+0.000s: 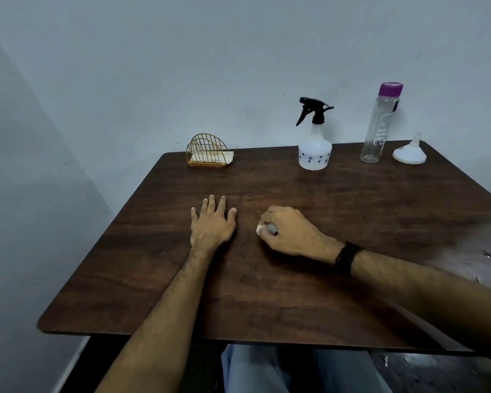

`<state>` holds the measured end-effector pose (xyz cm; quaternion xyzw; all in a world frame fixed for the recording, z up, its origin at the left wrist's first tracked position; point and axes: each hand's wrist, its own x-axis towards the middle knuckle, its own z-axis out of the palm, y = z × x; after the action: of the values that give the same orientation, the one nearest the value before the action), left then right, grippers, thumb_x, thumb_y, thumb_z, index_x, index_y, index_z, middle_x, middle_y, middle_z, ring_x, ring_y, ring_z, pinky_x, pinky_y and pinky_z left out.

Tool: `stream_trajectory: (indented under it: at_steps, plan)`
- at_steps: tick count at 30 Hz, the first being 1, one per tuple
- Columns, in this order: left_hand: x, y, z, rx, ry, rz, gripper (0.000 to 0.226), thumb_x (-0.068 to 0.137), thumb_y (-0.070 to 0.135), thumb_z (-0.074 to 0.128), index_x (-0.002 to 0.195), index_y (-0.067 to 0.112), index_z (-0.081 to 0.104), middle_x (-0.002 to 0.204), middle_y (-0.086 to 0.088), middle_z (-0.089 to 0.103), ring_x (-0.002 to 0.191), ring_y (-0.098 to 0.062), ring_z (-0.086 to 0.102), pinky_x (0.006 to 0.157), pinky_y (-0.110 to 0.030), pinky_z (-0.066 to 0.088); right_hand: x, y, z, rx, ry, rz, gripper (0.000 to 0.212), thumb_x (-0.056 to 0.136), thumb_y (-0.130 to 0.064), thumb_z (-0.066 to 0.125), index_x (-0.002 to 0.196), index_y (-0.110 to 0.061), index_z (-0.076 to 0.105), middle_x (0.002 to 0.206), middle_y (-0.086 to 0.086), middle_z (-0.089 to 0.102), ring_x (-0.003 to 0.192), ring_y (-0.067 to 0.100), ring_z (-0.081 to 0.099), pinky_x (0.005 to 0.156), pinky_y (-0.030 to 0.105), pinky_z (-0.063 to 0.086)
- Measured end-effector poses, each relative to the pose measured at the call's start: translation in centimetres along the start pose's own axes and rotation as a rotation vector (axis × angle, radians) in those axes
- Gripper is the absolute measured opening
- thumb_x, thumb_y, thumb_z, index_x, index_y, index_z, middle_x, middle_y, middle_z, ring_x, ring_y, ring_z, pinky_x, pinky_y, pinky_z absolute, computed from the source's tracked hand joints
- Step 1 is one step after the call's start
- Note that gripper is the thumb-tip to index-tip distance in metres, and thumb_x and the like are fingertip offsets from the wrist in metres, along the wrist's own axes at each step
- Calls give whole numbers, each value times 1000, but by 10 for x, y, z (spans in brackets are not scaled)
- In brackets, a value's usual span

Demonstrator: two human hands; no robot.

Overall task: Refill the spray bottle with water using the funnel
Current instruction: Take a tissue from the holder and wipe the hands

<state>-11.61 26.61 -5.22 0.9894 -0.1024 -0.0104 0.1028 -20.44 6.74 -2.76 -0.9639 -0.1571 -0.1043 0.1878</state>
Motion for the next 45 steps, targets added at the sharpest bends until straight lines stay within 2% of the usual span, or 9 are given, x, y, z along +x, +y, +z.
stream_trajectory:
  at_steps: [10,18,20,22,27,33,39,43,45]
  plan:
    - [-4,3,-4,4,1,-5,66,104,55,17,161,23,14,169,-8,7,157,-24,2,125,-51,0,76,29,5,-11,44,251,25,95,-25,58,113,-18,75,120,5,72,115,25,65,98,35,51]
    - [-3,1,0,4,-4,0,64,105,53,18,161,23,13,170,-8,6,157,-24,1,125,-51,0,21,-15,12,-5,-46,-130,16,94,-17,55,94,-20,71,96,-5,72,92,19,67,77,35,53]
    - [-2,0,0,2,-2,0,65,105,54,17,161,23,13,170,-8,5,157,-23,0,125,-50,-1,0,-5,3,38,-48,-146,17,91,-14,61,97,-21,75,100,-6,75,96,13,68,86,28,54]
    - [-2,0,0,5,-4,2,65,104,54,16,161,23,12,170,-8,5,157,-23,0,125,-50,-2,-5,21,-10,21,-14,-67,24,87,-9,66,104,-19,78,108,-4,76,103,11,68,96,19,48]
    - [-1,1,0,5,3,2,65,104,54,16,161,23,13,170,-8,6,157,-24,1,125,-51,0,25,106,-42,-169,34,265,35,91,-6,57,120,-18,72,123,3,71,116,26,64,103,36,47]
    - [-1,0,3,10,0,1,65,104,54,15,161,23,12,170,-8,5,157,-24,1,125,-51,0,16,76,-29,-297,17,300,33,81,-1,54,108,-9,72,108,11,67,100,32,62,84,39,53]
    - [0,2,4,13,6,-9,64,105,53,15,161,23,12,170,-8,5,157,-24,0,125,-51,-1,-25,-1,-9,7,24,47,40,77,4,59,105,-18,77,101,-1,75,99,19,67,87,30,53]
    - [-2,2,1,13,10,-8,65,104,53,17,161,23,13,170,-7,6,157,-23,1,126,-51,0,-3,-8,-17,567,-118,209,21,90,-8,68,100,-24,79,91,-10,77,90,3,71,81,18,55]
    - [-2,2,0,13,0,-7,65,104,54,16,161,23,13,170,-7,6,157,-23,1,126,-51,1,9,7,-17,544,-26,265,21,88,-8,70,98,-25,78,91,-13,75,88,1,69,75,16,52]
